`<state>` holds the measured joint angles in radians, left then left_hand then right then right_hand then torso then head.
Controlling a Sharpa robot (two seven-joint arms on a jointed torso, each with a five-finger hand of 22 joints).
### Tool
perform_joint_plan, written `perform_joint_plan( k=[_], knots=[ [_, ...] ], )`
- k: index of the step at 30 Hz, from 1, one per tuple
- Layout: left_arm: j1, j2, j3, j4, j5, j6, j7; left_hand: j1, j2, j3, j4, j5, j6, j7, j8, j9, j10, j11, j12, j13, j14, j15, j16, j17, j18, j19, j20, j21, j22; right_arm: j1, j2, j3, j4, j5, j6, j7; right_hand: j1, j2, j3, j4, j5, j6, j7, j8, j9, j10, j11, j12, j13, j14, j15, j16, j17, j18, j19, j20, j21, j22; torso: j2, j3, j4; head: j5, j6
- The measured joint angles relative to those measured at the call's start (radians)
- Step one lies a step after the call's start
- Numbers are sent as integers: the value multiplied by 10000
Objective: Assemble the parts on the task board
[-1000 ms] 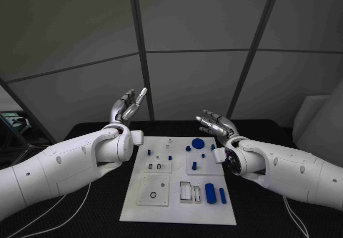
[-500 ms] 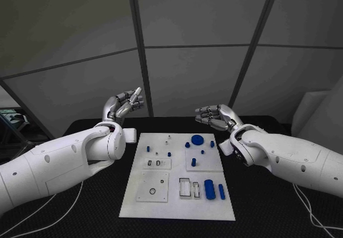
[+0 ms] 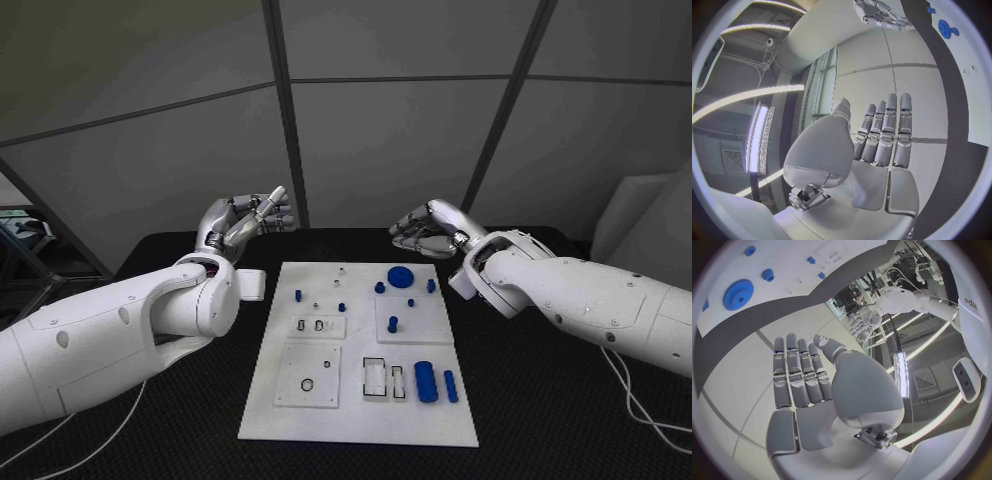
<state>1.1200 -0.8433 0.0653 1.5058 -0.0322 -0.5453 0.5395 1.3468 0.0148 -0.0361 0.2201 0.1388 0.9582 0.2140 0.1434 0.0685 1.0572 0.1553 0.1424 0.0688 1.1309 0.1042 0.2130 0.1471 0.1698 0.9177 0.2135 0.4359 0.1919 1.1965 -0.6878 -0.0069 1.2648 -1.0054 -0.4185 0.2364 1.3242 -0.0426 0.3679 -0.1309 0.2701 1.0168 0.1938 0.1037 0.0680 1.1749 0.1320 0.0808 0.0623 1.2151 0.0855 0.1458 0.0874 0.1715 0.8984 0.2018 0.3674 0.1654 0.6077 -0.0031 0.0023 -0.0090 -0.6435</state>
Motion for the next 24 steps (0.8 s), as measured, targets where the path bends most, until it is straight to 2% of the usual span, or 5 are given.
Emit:
perform_joint_plan(
  k=[5, 7, 9, 18, 24],
  knots=[
    [-16, -363, 0, 655, -136, 170, -109, 77, -1, -24, -24, 0, 34, -34, -44, -3, 15, -16, -42, 0, 76, -6, 0, 57, 0, 79, -7, 39, 18, 182, 10, 3, 178, -1774, 662, -928, 43, -165, -48, -100, -57, 258, -160, -26, -1, 347, -211, -83, 9, 1013, -314, 370, 281, 0, 658, -381, 963, 519, 259, -25, 89, -103, 77],
    [-19, -491, 0, 918, -179, 235, -156, 77, -1, -24, -24, 0, 34, -34, -44, -3, 15, -15, -83, 0, 75, -6, -67, 73, 0, 79, -7, 39, 18, 237, 29, 3, 267, -2540, 990, -1356, -34, -496, -260, -109, -181, 458, -297, -213, -1, 479, -342, -170, 9, 2195, -677, 1088, 816, 0, 1428, -830, 2343, 1306, 367, -41, 134, -149, 115],
    [-23, -588, 0, 1127, -207, 280, -194, 77, -1, -52, -52, 0, 34, -34, -92, -12, 15, -15, -90, -8, 75, -6, -77, 82, 0, 101, -28, 39, 18, 254, 51, 3, 330, -3137, 1249, -1691, -109, -572, -337, -46, -234, 518, -357, -314, -1, 419, -402, -171, 9, 2435, -791, 1844, 1285, -1, 1713, -1005, 3071, 1725, 456, -54, 169, -178, 145],
    [-36, -790, 0, 1631, -275, 420, -350, 77, -1, -80, -80, 0, 33, -34, -198, -14, 15, -15, -245, -21, 75, -6, -220, 131, 0, 188, -43, 155, 52, 287, 188, -1, 492, -5041, 2129, -2785, -280, -821, -187, 314, -234, 239, -344, -380, -10, -323, -376, -171, 27, 2504, -784, 6881, 4747, -2, 2205, -1014, 5986, 4261, 794, -90, 282, -275, 202],
    [-36, -801, 0, 1719, -294, 480, -424, 77, -1, -108, -108, 0, 33, -33, -197, -13, 14, -15, -246, -20, 75, -6, -234, 144, 0, 188, -43, 155, 61, 293, 262, 1, 476, -5652, 2436, -3176, -227, -874, -225, 447, -234, 143, -336, -380, -10, -461, -339, -170, 26, 2503, -784, 8310, 6163, -10, 2368, -946, 6991, 5448, 935, -102, 311, -293, 222]
  ],
)
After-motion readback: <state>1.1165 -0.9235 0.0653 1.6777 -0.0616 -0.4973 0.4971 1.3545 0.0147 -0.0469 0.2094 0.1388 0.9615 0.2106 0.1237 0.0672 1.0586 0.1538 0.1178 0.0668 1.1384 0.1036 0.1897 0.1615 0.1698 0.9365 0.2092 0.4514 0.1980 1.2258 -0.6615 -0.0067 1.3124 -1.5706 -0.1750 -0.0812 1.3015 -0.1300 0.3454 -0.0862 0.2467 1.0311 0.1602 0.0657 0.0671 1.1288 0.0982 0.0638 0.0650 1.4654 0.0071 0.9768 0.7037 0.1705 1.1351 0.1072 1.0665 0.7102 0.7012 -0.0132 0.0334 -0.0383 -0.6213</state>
